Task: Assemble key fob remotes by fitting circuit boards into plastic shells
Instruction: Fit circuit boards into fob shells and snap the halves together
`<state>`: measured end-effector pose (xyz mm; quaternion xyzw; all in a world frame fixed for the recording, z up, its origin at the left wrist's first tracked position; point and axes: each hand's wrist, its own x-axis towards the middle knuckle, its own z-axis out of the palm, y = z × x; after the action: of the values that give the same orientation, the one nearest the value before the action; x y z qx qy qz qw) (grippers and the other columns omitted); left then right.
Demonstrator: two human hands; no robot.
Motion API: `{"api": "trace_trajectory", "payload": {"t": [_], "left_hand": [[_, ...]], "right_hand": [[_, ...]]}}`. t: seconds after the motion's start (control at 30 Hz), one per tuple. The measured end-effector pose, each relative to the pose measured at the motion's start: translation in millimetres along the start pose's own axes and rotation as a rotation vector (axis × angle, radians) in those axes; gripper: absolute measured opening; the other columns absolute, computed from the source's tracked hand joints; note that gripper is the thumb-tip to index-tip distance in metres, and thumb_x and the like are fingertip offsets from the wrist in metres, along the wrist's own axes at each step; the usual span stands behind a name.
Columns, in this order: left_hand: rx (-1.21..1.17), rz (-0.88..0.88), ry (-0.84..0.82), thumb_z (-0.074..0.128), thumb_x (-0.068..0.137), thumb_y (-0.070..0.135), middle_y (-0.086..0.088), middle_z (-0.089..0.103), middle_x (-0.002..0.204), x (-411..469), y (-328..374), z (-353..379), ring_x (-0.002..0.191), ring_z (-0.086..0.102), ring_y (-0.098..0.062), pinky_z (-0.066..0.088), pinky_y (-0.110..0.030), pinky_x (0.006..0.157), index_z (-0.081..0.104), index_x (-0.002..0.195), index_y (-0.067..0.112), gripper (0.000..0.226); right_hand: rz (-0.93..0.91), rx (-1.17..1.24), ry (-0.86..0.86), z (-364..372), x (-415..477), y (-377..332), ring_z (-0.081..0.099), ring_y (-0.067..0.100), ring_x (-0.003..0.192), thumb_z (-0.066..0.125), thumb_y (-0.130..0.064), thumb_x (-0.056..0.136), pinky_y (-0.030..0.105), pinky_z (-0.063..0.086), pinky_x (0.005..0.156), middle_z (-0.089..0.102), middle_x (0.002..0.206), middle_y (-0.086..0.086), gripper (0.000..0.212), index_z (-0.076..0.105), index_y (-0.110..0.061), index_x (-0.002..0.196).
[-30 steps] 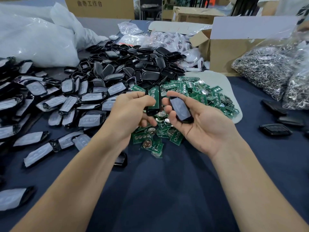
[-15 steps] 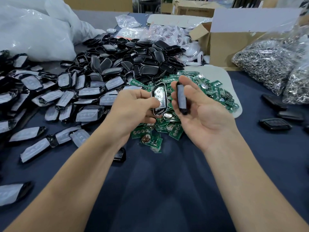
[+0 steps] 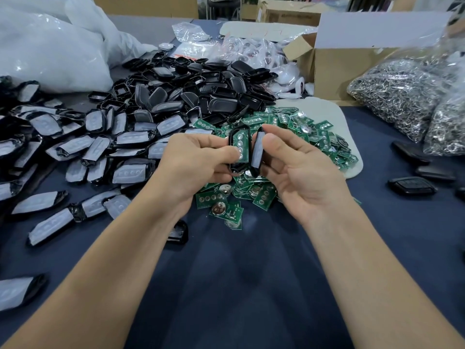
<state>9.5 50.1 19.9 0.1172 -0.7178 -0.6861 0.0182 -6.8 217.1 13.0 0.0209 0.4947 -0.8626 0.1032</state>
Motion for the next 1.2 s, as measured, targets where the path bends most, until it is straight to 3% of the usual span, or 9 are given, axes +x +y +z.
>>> {"api": "trace_trajectory", "payload": {"t": [0.1,0.23,0.4,0.57,0.7,0.87,0.97,1.1,1.2], "left_hand": [[0.014,0.011,-0.013,0.085,0.082,0.006,-0.002,0.075,0.067,-0.5,0.6,0.1,0.056,0.068,-0.013,0.057,-0.022,0.054,0.080,0.066,0.017,0.019],[0.027,0.030,0.029,0.086,0.080,0.006,-0.002,0.075,0.066,-0.8,0.0,1.8,0.054,0.068,-0.012,0.057,-0.023,0.055,0.077,0.075,0.014,0.013],[0.056,0.028,0.066,0.088,0.079,0.008,-0.009,0.077,0.075,1.1,-0.7,1.2,0.058,0.070,-0.015,0.057,-0.024,0.056,0.077,0.084,0.008,0.012],[0.058,0.029,0.050,0.088,0.079,0.007,-0.012,0.077,0.075,-0.1,-2.1,3.5,0.058,0.070,-0.016,0.057,-0.023,0.055,0.076,0.082,0.009,0.013],[0.062,0.034,0.032,0.088,0.079,0.006,-0.011,0.078,0.074,-2.3,-1.4,3.6,0.061,0.074,-0.018,0.058,-0.023,0.055,0.077,0.085,0.008,0.013],[0.081,0.082,0.016,0.090,0.076,0.006,-0.004,0.077,0.068,-6.6,0.0,5.0,0.058,0.074,-0.016,0.058,-0.023,0.055,0.080,0.063,0.028,0.027],[0.072,0.117,0.003,0.092,0.074,0.009,-0.004,0.078,0.070,-8.6,-0.1,6.2,0.060,0.075,-0.019,0.059,-0.024,0.057,0.082,0.067,0.032,0.026],[0.074,0.184,-0.080,0.090,0.078,0.012,-0.003,0.080,0.076,-13.1,0.6,8.1,0.068,0.078,-0.020,0.061,-0.025,0.062,0.085,0.080,0.031,0.020],[0.110,0.218,-0.097,0.089,0.079,0.012,0.000,0.080,0.078,-14.5,0.5,9.3,0.072,0.079,-0.020,0.063,-0.028,0.064,0.084,0.080,0.033,0.022]], "right_hand": [[-0.012,-0.025,0.011,-1.1,0.9,0.6,0.075,0.018,0.077,0.077,-0.014,0.068,0.027,0.059,0.062,0.079,0.091,0.009,0.023,0.076,-0.013,0.091],[-0.027,-0.044,0.035,-0.9,0.9,2.1,0.076,0.021,0.081,0.075,-0.007,0.082,0.031,0.062,0.069,0.079,0.093,0.011,0.009,0.078,-0.013,0.088],[-0.020,-0.017,0.047,0.3,1.4,1.7,0.076,0.019,0.078,0.072,-0.005,0.088,0.029,0.061,0.064,0.079,0.089,0.009,0.010,0.077,-0.013,0.086],[-0.019,-0.015,0.038,-2.0,1.5,0.5,0.076,0.018,0.080,0.077,-0.015,0.071,0.030,0.062,0.068,0.079,0.092,0.008,0.018,0.077,-0.013,0.089],[-0.014,-0.062,0.045,-2.5,1.0,2.1,0.077,0.019,0.082,0.073,-0.005,0.086,0.027,0.061,0.067,0.079,0.094,0.010,0.010,0.076,-0.011,0.094],[-0.093,-0.181,0.091,0.2,0.2,5.8,0.077,0.022,0.084,0.076,-0.002,0.087,0.035,0.065,0.077,0.080,0.092,0.011,0.012,0.076,-0.009,0.097],[-0.155,-0.284,0.134,0.8,-0.2,6.9,0.076,0.021,0.084,0.082,-0.006,0.083,0.039,0.064,0.081,0.080,0.088,0.006,0.016,0.078,-0.014,0.096],[-0.227,-0.319,0.177,0.0,-0.2,7.5,0.078,0.019,0.086,0.089,-0.009,0.078,0.030,0.060,0.077,0.080,0.087,0.004,0.020,0.079,-0.017,0.094],[-0.246,-0.338,0.198,-0.5,0.0,9.4,0.078,0.021,0.086,0.091,-0.014,0.073,0.036,0.061,0.082,0.081,0.087,0.005,0.025,0.080,-0.017,0.095]]}}
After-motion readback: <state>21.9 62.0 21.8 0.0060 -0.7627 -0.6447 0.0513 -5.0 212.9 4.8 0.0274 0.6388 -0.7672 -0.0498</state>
